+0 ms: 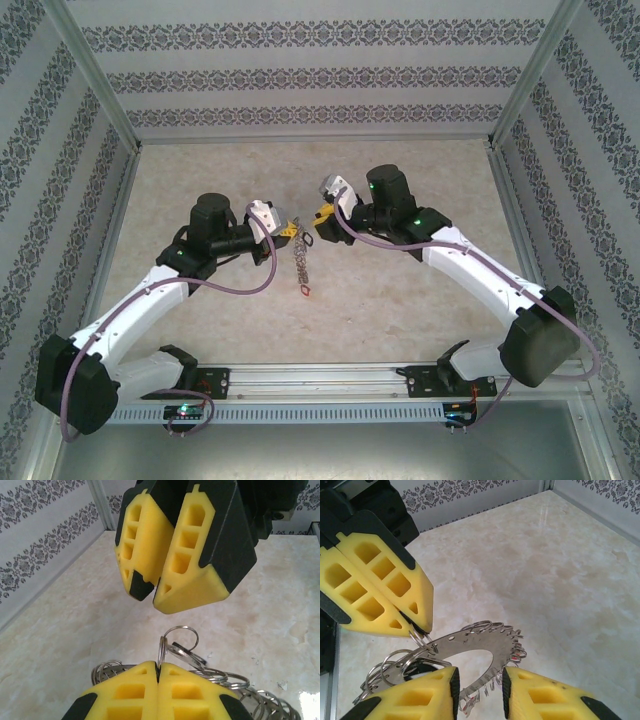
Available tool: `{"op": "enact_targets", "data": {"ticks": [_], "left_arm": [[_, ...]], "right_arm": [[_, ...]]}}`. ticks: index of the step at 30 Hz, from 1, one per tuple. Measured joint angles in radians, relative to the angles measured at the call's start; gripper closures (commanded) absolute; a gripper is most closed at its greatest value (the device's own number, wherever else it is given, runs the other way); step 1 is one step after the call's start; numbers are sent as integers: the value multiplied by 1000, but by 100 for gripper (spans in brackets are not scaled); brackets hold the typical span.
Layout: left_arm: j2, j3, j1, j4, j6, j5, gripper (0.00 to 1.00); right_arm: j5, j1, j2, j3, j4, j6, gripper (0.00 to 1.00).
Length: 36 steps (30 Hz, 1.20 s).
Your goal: Put the keys on the keyring
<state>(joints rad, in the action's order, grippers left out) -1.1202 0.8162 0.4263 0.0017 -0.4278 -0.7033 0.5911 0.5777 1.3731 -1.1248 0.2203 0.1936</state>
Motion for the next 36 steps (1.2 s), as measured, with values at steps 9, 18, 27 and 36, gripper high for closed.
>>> {"op": "enact_targets", "data": {"ticks": [9, 18, 27, 36], "left_arm": [[-4, 0, 0, 6, 10, -7, 100], [-4, 9, 0, 6, 8, -38, 100], [-6, 10, 0, 6, -12, -66, 100], [-14, 28, 0, -18, -26, -76, 100]], "right_arm": [[12, 12, -104, 4, 21, 167, 71], [32, 49, -67, -14, 80, 440, 68], [16, 60, 0, -82, 158, 468, 69], [69, 59, -25, -93, 180, 418, 51]]}}
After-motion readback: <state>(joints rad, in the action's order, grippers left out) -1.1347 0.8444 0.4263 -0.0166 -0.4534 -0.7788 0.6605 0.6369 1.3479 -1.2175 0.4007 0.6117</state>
